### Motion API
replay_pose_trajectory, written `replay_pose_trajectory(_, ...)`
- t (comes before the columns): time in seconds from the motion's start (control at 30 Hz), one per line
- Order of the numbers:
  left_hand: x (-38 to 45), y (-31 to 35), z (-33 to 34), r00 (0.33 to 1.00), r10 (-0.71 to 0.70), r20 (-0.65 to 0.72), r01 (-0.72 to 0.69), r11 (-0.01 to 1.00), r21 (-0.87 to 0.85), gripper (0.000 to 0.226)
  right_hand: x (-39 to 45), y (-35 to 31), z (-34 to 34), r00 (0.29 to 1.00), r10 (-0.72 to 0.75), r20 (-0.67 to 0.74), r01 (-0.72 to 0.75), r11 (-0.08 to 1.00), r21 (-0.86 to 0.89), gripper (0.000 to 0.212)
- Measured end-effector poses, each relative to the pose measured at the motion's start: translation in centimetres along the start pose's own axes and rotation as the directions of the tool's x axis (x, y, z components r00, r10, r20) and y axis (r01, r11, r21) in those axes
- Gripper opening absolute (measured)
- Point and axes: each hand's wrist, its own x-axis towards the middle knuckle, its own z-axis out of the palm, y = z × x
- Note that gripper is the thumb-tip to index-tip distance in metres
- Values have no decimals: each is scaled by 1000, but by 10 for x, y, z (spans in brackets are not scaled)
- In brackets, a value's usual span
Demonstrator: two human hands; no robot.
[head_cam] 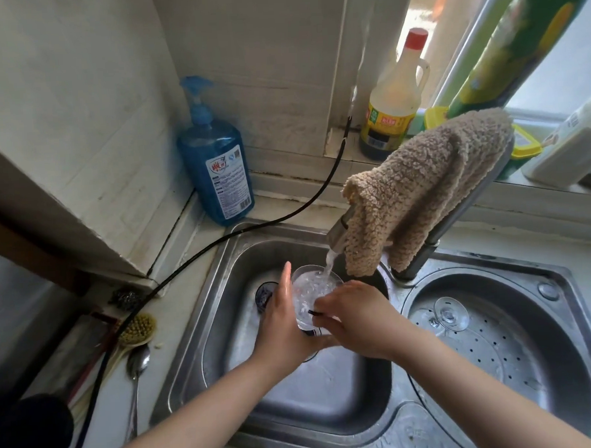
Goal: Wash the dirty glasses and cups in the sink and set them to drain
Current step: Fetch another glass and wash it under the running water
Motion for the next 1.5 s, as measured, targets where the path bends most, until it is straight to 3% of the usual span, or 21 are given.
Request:
replay_pose_trajectory(0.1,6,6,5,990,-13,-142,4,998,-63,99,0,-13,1,992,115,46,-121,979,165,23)
replay_pose_trajectory(0.2,17,4,-4,998,-5,-69,2,999,-42,90,-3,-6,1,999,33,26,-39,973,228,26)
replay_pose_trajectory(0.27,22,2,-14,999,-30,39,31,999,-25,93,-7,16,5,991,-121,58,120,993,7,26)
replay_pose_trajectory(0.33,25,1,-21,996,-28,81,26,999,26,92,-11,34,6,980,-173,102,194,948,-251,28)
replay_pose_trajectory(0.4,27,1,-24,996,-21,81,19,1000,20,87,-12,33,10,982,-157,105,181,939,-291,39)
replay_pose_trajectory(0.43,27,2,-24,997,-16,76,16,1000,4,86,-11,25,11,986,-127,104,150,958,-246,38)
replay_pose_trajectory(0.5,27,5,-21,999,0,38,-1,1000,18,84,-4,3,9,996,-22,90,20,999,31,36)
replay_pose_trajectory(0.57,26,6,-18,1000,13,-3,-12,998,64,83,3,-20,4,965,163,208,-235,890,390,41)
replay_pose_trajectory(0.6,26,5,-17,1000,4,-14,-3,998,70,82,5,-24,5,944,204,259,-310,819,483,46)
replay_pose_trajectory(0.67,28,3,-18,1000,-23,-4,23,997,77,85,7,-24,4,947,201,251,-313,759,571,47)
replay_pose_trajectory(0.73,31,2,-22,999,-24,36,19,990,136,89,3,-9,8,990,66,122,-111,903,416,32)
replay_pose_trajectory(0.8,32,3,-27,995,-42,89,27,986,166,89,-2,14,11,982,-36,186,15,994,110,35)
replay_pose_trajectory(0.83,31,5,-29,990,-67,125,50,989,139,89,-4,22,11,970,-41,238,33,999,40,38)
replay_pose_trajectory(0.93,28,9,-37,963,-119,243,123,992,-2,91,-3,34,6,982,-13,191,-21,985,174,26)
replay_pose_trajectory(1.03,27,7,-44,898,-163,409,232,965,-125,95,-4,30,0,966,87,243,-209,817,538,8)
replay_pose_trajectory(1.1,28,4,-45,866,-190,462,291,944,-158,93,-6,24,0,963,178,202,-269,641,719,9)
replay_pose_trajectory(1.2,30,0,-43,824,-277,495,388,911,-137,107,-4,13,7,929,310,202,-311,357,880,14)
replay_pose_trajectory(1.3,25,7,-42,764,-290,576,528,794,-301,76,5,7,13,848,446,288,-340,41,939,25)
replay_pose_trajectory(1.37,24,14,-41,802,-316,507,548,728,-412,69,11,8,11,797,471,378,-343,-163,925,26)
replay_pose_trajectory(1.43,27,17,-34,881,-332,335,468,710,-527,56,15,8,8,781,428,454,-345,-310,886,23)
replay_pose_trajectory(1.5,29,20,-27,903,-377,207,421,671,-611,44,20,5,10,759,420,498,-335,-404,851,18)
